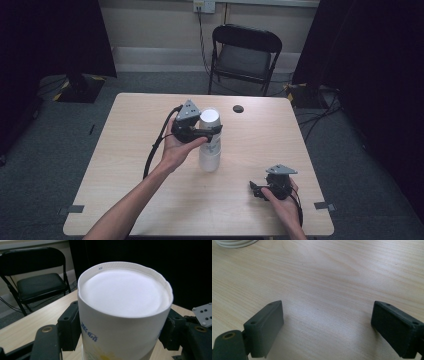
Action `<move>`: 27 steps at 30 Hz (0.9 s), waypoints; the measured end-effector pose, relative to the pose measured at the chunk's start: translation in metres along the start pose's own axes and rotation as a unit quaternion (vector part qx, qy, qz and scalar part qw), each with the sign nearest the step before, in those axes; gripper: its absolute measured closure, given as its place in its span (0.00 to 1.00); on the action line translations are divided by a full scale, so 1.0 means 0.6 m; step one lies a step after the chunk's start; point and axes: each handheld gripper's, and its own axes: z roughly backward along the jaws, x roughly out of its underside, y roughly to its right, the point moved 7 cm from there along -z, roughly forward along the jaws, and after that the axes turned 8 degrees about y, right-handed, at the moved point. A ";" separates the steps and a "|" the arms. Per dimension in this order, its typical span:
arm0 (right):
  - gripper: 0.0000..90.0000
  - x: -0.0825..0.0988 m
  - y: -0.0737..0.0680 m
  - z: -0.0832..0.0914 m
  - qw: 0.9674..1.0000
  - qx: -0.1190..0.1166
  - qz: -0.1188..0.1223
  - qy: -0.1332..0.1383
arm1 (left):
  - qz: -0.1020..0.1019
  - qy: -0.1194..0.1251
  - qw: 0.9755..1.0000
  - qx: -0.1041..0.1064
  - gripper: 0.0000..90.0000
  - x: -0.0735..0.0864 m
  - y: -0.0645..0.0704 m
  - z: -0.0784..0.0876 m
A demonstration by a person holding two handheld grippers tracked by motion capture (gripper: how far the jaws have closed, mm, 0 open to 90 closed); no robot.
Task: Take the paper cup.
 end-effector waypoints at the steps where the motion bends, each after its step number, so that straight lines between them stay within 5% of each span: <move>1: 0.11 0.000 0.000 0.000 1.000 0.000 0.000 0.000 | -0.002 0.000 1.000 0.002 0.35 -0.003 0.001 0.001; 8: 0.11 0.000 0.000 0.000 1.000 0.000 0.000 0.000 | -0.008 0.013 1.000 -0.003 0.35 -0.023 -0.001 0.012; 14: 0.11 0.000 0.000 0.000 1.000 0.000 0.000 0.000 | -0.004 0.034 0.999 0.015 0.35 -0.051 -0.005 0.031; 27: 0.11 0.000 0.000 0.000 1.000 0.000 0.000 0.000 | -0.003 0.034 0.999 -0.001 0.36 -0.056 -0.030 0.092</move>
